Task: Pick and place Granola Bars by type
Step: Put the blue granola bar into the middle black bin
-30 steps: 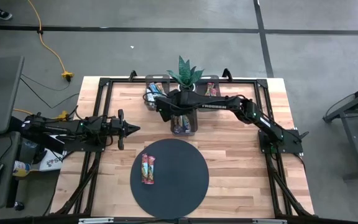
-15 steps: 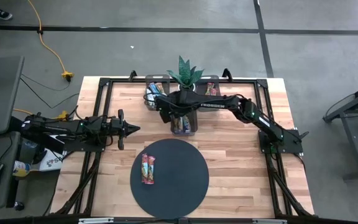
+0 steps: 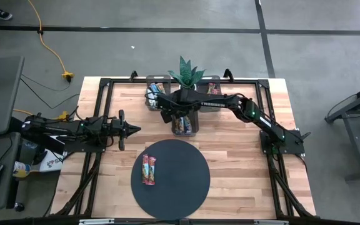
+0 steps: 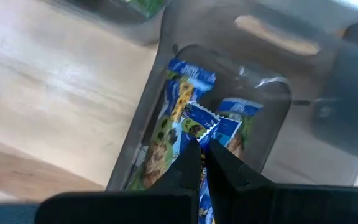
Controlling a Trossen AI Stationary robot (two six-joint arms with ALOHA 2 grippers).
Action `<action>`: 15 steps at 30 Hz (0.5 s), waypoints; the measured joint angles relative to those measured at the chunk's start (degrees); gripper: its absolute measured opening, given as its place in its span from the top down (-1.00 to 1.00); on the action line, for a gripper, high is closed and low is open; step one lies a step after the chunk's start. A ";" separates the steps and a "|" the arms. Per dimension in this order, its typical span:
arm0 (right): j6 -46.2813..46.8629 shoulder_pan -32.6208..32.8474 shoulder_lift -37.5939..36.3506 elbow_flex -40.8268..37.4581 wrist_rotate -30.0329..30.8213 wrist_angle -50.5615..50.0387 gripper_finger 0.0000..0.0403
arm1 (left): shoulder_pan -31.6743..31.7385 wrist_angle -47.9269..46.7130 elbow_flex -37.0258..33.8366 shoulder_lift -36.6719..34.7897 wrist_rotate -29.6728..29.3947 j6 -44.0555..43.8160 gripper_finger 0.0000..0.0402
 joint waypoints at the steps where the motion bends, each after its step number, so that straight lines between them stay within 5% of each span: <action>1: -0.11 -0.02 0.08 0.00 -0.74 0.07 1.00 | -0.01 0.00 0.01 0.01 0.00 0.01 0.99; 5: -0.66 -0.22 1.67 0.02 -3.99 0.62 1.00 | 0.00 -0.02 0.00 0.01 0.00 -0.01 0.99; 15: -0.18 0.22 1.90 -0.02 -0.73 2.17 0.97 | -0.01 -0.01 0.00 0.00 0.01 0.01 0.99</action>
